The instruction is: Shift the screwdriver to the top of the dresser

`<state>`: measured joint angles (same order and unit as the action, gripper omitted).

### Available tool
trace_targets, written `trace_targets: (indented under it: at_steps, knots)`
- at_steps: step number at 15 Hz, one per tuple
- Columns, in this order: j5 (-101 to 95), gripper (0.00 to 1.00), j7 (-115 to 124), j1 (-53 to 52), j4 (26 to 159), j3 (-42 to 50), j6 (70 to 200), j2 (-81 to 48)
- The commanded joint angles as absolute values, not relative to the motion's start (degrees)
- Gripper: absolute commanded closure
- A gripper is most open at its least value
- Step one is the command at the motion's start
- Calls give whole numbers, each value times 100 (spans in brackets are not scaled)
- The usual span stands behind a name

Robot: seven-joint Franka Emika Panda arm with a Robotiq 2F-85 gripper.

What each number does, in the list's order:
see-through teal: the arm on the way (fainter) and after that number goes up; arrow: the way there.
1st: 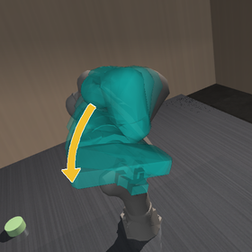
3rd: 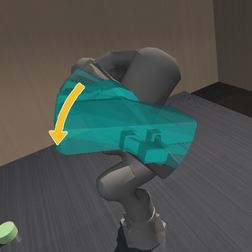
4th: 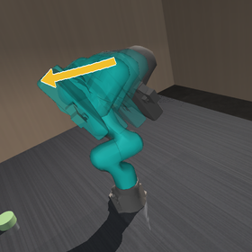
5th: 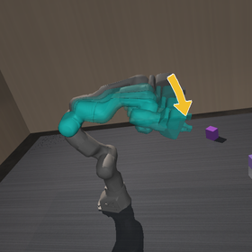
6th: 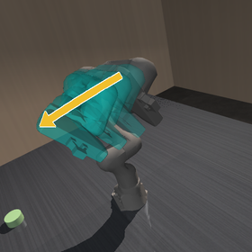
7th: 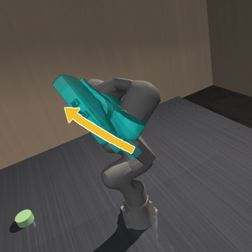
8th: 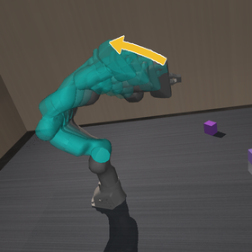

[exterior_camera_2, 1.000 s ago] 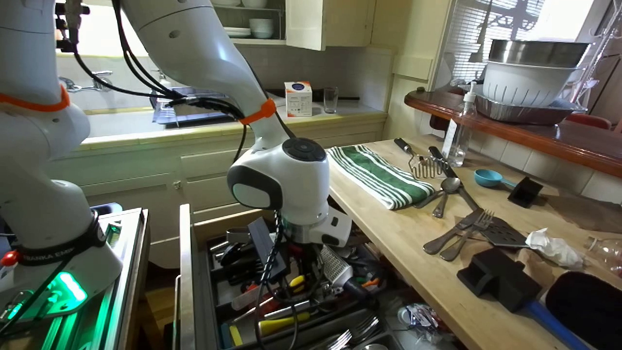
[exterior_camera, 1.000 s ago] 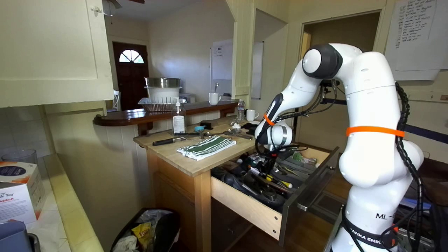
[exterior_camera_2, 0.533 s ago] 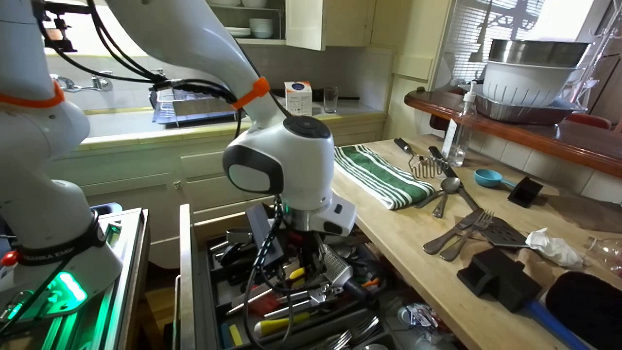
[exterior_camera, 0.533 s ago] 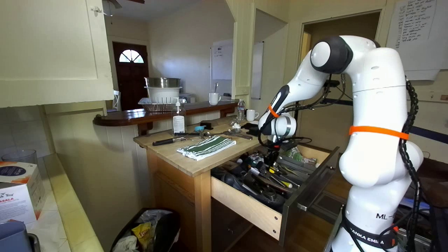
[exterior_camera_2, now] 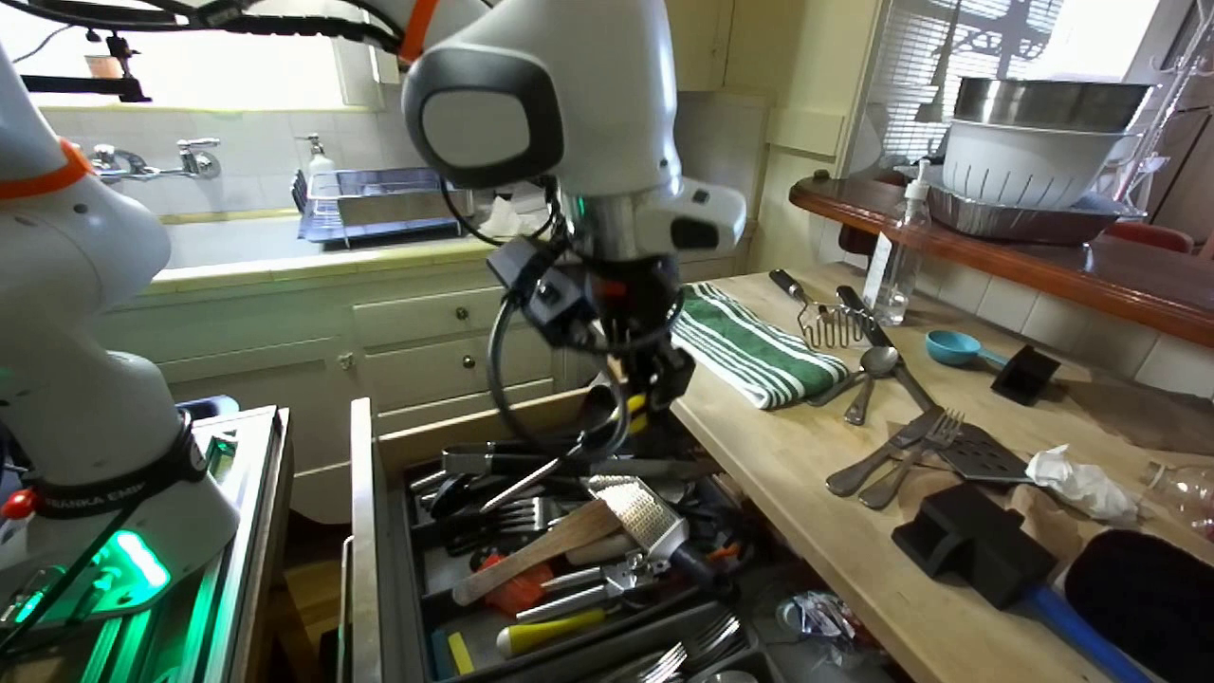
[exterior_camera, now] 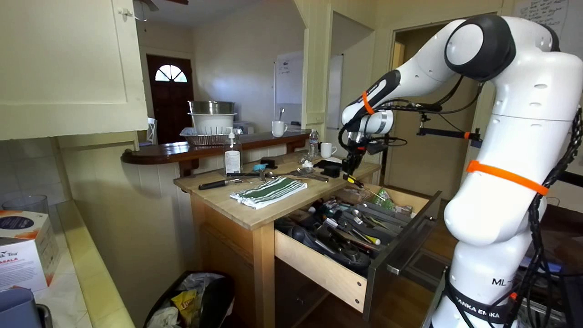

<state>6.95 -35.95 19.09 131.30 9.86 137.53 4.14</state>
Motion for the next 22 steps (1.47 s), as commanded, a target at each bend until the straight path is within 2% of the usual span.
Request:
trace_targets:
  at_steps: [1,8,9,14,15,22]
  knots:
    - [450,92,-3881,1399,12392,1021,13413,401]
    - [-92,92,-4412,768,10598,660,12313,-663]
    - [98,69,-4211,815,11227,682,12836,-211]
    - [14,69,-4321,801,10723,600,12542,-632]
    - [13,92,-4332,805,10714,604,12539,-634]
    - [178,92,-6135,764,9274,220,12954,-1721]
